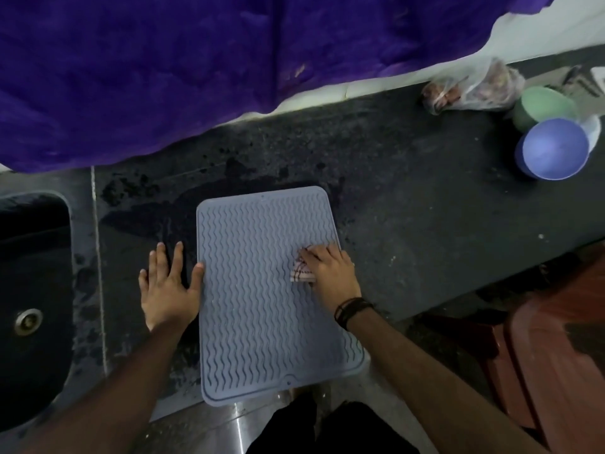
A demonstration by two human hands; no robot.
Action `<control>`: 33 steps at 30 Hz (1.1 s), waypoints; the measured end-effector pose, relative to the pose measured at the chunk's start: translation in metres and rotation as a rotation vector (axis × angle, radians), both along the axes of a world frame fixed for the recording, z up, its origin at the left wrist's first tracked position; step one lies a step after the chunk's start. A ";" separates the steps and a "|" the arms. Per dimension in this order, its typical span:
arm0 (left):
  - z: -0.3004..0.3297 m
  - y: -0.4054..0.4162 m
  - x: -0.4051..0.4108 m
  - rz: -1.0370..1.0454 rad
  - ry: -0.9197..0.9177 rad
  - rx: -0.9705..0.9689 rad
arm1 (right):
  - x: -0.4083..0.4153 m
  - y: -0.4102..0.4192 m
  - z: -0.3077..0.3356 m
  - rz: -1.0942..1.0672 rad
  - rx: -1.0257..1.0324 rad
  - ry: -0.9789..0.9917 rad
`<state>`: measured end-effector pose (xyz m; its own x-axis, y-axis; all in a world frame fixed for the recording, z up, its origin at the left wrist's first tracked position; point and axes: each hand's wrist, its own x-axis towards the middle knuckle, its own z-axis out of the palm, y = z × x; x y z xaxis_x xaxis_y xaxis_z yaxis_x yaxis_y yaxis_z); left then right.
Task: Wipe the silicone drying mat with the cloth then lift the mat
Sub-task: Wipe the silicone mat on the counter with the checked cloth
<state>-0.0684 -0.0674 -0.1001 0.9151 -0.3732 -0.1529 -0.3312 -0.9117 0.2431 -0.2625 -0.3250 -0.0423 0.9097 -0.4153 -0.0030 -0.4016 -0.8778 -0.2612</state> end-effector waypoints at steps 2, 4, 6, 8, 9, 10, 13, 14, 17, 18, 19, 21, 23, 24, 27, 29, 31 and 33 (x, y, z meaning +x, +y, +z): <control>0.000 0.000 0.001 0.000 0.008 -0.009 | -0.017 0.007 -0.001 0.043 -0.014 -0.009; 0.000 0.000 0.000 -0.003 0.007 -0.018 | -0.032 0.012 0.000 0.069 0.008 0.006; 0.001 0.000 -0.001 -0.005 0.002 -0.032 | -0.036 0.008 0.003 0.069 0.036 0.009; 0.001 0.000 0.000 -0.001 0.001 -0.039 | -0.019 -0.007 0.012 0.027 0.035 0.000; 0.000 0.000 -0.001 0.000 0.000 -0.038 | -0.005 -0.018 0.016 -0.001 0.025 -0.012; 0.000 0.000 0.000 0.001 -0.003 -0.037 | 0.012 -0.032 0.018 -0.027 0.012 -0.023; -0.001 -0.002 0.001 0.004 -0.009 -0.038 | 0.059 -0.066 0.016 -0.046 -0.019 0.033; -0.001 -0.002 0.001 0.005 -0.012 -0.040 | 0.068 -0.072 0.013 -0.027 -0.022 0.069; -0.001 -0.001 -0.001 0.012 -0.020 -0.038 | 0.067 -0.075 0.003 0.012 -0.012 0.097; -0.001 -0.001 -0.001 0.009 -0.024 -0.035 | 0.058 -0.071 0.001 0.014 -0.010 0.079; -0.002 -0.001 0.000 0.009 -0.026 -0.033 | 0.047 -0.068 0.000 0.016 -0.007 0.061; -0.002 -0.001 0.000 0.010 -0.026 -0.028 | 0.021 -0.060 -0.001 0.032 0.005 0.040; -0.002 -0.001 -0.001 0.011 -0.029 -0.027 | -0.005 -0.050 -0.003 0.054 -0.001 0.023; -0.003 -0.002 -0.001 0.012 -0.026 -0.027 | -0.017 -0.044 -0.003 0.060 -0.007 0.019; -0.003 -0.001 -0.001 0.013 -0.026 -0.029 | -0.044 -0.024 -0.006 0.103 -0.017 0.030; -0.003 -0.001 -0.001 0.015 -0.030 -0.032 | -0.053 -0.016 -0.005 0.131 -0.003 0.030; -0.003 -0.001 -0.001 0.014 -0.036 -0.039 | -0.042 -0.021 0.005 0.121 0.021 -0.007; -0.004 -0.002 -0.001 0.017 -0.041 -0.048 | -0.011 -0.034 0.017 0.084 0.032 -0.046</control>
